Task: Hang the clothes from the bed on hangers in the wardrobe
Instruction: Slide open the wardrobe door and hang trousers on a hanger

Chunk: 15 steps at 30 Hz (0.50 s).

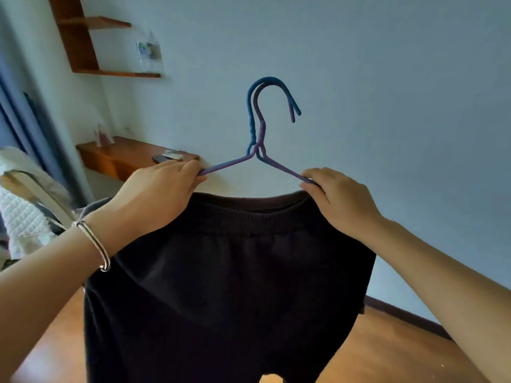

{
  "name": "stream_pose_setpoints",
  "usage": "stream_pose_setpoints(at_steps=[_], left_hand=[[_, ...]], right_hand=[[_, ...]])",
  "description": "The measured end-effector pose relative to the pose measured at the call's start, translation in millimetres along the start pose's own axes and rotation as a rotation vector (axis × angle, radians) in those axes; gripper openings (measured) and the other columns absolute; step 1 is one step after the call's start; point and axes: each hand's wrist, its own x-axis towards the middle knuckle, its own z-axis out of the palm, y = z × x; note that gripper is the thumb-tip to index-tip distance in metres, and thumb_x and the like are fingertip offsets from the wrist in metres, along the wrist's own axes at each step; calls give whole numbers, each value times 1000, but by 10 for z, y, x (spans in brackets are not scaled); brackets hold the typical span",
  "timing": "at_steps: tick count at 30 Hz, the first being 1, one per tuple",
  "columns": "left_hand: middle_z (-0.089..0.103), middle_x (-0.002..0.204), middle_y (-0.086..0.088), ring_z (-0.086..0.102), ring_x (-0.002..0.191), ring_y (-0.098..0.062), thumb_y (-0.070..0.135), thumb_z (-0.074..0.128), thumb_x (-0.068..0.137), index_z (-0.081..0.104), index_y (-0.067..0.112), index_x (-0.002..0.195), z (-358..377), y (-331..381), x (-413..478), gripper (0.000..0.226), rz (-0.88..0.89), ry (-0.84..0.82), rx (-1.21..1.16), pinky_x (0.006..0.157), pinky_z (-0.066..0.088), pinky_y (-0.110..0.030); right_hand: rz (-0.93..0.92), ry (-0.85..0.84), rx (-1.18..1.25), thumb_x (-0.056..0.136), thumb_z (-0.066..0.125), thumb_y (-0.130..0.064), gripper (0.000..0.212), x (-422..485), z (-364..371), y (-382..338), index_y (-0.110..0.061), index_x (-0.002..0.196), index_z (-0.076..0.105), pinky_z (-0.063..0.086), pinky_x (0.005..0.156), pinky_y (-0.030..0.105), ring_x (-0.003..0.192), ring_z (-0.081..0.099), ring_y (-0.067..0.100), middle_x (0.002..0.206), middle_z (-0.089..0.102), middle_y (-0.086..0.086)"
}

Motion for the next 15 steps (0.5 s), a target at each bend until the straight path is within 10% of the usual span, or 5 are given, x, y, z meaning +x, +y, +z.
stream_pose_setpoints(at_steps=[11,15], left_hand=[[52,77,10,41,56,-8,41,29,94,52,20,106,368,-547,395,33,-473,-45,141,47,26,-17],[67,86,-1,60,67,-18,37,34,93,54,18,108,392,-958,60,32,-635,-43,186,59,47,-31]], right_hand=[[-478,108,244,92,45,-31,28,1716,1092,247,-13,101,64,49,55,30,73,62,25,79,64,2],[-649,107,398,90,44,-33,33,2184,1617,-309,-12,100,67,51,56,30,75,65,26,81,68,4]])
